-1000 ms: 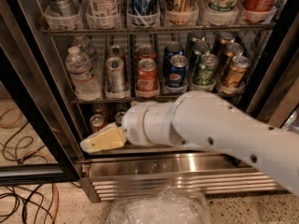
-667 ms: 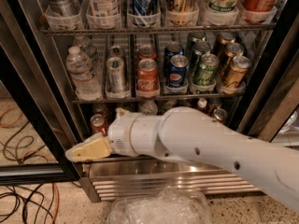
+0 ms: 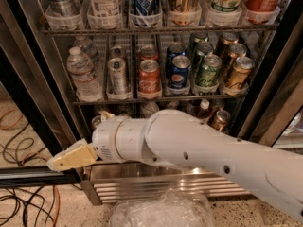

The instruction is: Pick redbull can from middle shelf of fridge

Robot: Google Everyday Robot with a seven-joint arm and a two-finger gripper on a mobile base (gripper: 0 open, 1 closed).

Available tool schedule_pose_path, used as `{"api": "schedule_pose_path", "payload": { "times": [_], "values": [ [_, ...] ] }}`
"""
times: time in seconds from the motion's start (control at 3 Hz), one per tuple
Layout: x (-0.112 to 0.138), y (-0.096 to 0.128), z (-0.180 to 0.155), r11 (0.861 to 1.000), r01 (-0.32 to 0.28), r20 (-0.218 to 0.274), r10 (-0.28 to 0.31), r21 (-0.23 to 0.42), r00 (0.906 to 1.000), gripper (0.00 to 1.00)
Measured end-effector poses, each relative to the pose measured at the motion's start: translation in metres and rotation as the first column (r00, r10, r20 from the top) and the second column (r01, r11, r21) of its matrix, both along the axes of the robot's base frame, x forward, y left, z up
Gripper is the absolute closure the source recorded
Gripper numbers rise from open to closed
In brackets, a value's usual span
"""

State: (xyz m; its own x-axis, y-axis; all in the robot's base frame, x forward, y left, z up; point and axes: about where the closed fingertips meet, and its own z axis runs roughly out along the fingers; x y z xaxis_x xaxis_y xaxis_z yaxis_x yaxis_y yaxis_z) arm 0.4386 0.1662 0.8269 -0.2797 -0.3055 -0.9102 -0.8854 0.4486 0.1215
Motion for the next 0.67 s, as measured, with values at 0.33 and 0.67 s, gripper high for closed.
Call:
{"api": "schedule_pose_path", "payload": {
  "times": [0.33, 0.67],
  "values": [
    [0.002, -0.001, -0.003, 0.997, 0.061, 0.012, -0.061, 0.039, 0.9981, 0.00],
    [-0.019, -0.020, -0.056, 0.982, 0.164, -0.041, -0.161, 0.093, 0.9861, 0.00]
  ]
}}
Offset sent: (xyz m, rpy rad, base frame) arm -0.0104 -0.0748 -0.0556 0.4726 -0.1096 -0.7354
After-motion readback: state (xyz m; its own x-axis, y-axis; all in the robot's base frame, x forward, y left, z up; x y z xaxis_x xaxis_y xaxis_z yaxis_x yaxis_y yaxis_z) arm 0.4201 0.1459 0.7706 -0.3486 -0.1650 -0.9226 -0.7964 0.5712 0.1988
